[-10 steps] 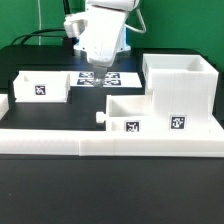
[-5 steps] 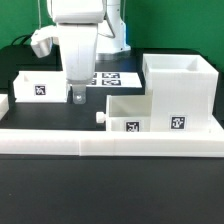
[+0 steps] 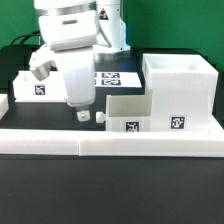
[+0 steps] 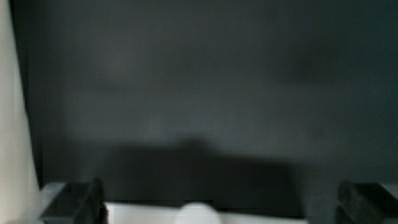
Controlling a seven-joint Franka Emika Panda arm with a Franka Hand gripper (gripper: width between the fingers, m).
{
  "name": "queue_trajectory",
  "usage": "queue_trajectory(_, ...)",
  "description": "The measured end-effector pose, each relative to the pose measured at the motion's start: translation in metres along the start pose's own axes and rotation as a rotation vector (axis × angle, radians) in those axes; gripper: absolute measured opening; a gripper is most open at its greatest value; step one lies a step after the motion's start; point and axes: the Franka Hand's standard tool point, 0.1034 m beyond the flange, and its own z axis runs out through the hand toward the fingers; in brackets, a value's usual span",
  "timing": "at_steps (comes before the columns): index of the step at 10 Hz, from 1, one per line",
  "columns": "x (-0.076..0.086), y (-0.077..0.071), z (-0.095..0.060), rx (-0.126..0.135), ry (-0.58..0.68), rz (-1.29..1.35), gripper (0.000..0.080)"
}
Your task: Assemble drawer
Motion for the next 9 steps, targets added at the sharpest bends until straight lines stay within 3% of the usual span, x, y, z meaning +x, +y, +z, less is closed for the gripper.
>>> queue_trajectory(4,0.024,0.009,0.009,0.014,0.015,-0.040,0.0649)
queue_trajectory(7,0.048,0.015,0.012,0.024,0.028,0.080,0.0649)
queue_trajectory(9,0.044,0.014,0.012,0.024,0.027,0.079,0.0649)
